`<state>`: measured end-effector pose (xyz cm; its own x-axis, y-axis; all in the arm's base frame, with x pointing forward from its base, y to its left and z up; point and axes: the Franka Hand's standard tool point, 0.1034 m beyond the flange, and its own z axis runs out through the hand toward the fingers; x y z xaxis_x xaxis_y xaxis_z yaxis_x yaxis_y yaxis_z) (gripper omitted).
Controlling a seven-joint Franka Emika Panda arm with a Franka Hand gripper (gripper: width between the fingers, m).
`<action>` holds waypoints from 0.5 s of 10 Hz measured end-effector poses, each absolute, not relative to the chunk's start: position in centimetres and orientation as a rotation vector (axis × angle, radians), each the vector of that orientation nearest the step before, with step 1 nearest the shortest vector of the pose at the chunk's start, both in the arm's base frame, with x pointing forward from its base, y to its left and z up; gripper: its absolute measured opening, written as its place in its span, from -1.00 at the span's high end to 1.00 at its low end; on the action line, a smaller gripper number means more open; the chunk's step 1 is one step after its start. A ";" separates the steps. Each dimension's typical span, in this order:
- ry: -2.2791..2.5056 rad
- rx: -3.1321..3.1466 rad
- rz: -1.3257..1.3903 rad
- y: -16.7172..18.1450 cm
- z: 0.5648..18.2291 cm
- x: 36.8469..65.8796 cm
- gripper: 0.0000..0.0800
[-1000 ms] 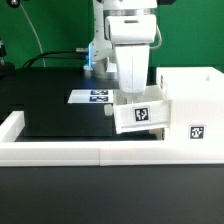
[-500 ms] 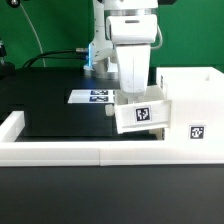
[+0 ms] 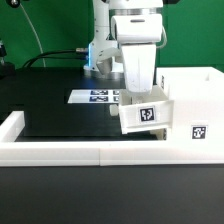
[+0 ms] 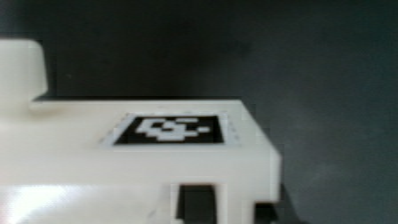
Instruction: Assemble drawer
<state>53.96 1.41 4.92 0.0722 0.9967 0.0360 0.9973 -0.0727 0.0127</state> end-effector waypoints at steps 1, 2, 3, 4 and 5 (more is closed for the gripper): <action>-2.128 -2.290 -0.056 1.4 4.9 54.0 0.89; -2.128 -2.290 -0.055 1.4 4.9 53.9 0.89; -2.128 -2.290 -0.055 1.4 4.9 53.9 0.89; -2.130 -2.288 -0.055 1.4 4.9 53.9 0.89; -2.137 -2.283 -0.055 1.4 4.9 54.0 0.89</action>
Offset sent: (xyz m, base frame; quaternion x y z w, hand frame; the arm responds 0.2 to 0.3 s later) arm 0.0000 0.0000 0.0000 0.0000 0.0000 0.0000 1.0000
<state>53.95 1.44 4.90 0.0659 0.9972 0.0352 0.9977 -0.0664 0.0140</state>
